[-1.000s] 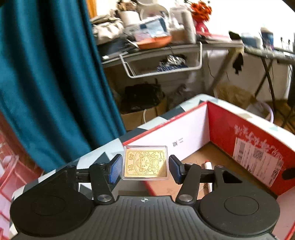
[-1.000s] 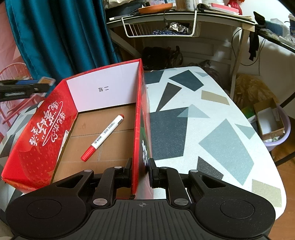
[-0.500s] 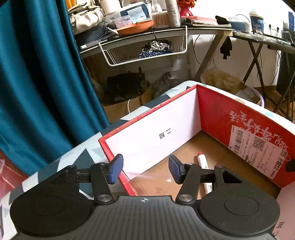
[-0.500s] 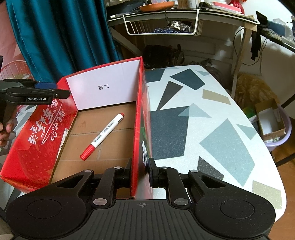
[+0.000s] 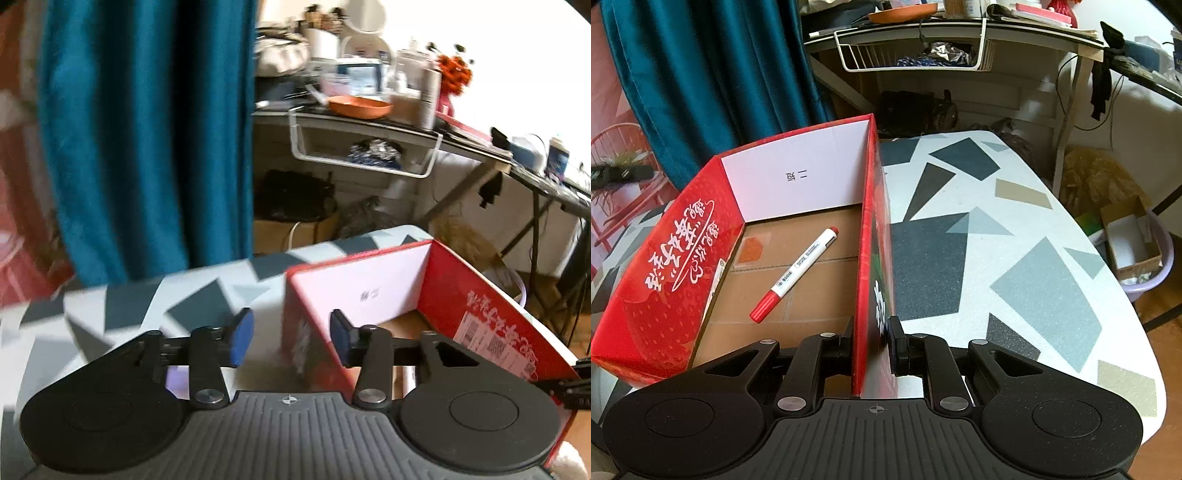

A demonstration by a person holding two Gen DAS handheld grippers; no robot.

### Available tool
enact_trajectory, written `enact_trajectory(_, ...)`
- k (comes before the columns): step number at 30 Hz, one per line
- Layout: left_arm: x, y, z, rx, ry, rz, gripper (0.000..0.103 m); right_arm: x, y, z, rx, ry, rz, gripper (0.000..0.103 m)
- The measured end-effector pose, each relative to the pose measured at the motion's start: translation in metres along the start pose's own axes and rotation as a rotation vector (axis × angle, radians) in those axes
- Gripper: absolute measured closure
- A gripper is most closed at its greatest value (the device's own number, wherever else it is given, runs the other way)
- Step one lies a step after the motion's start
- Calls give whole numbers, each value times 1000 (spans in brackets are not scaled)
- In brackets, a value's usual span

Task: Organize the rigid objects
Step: 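Return the left tool to the table and grasp the pink checkered mascara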

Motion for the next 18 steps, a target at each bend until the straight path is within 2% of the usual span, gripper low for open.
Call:
enact_trajectory(3,-6,28,14,-62,-17,40,72,0,0,-1,0,2,0,89)
enact_trajectory(5,-5,46,19,-101,-12,68,82,0,0,-1,0,5,1,89)
enact_trajectory(13,11,111,32,-240,8,172,89,0,0,0,6,9,3,89)
enact_trajectory(18,24,128,27,-248,6,232,90,-1,1,0,0,10,5,90)
Point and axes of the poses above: each gripper's, at about its wrist camera, not at the fingertips, and x roughly the way its jaws point, z to its left, y to its underside, the point moved 6 cm from there along x, roughly the way its jaws point, and after that the axes turned 7 degrees about z, right-handed, at the moved point
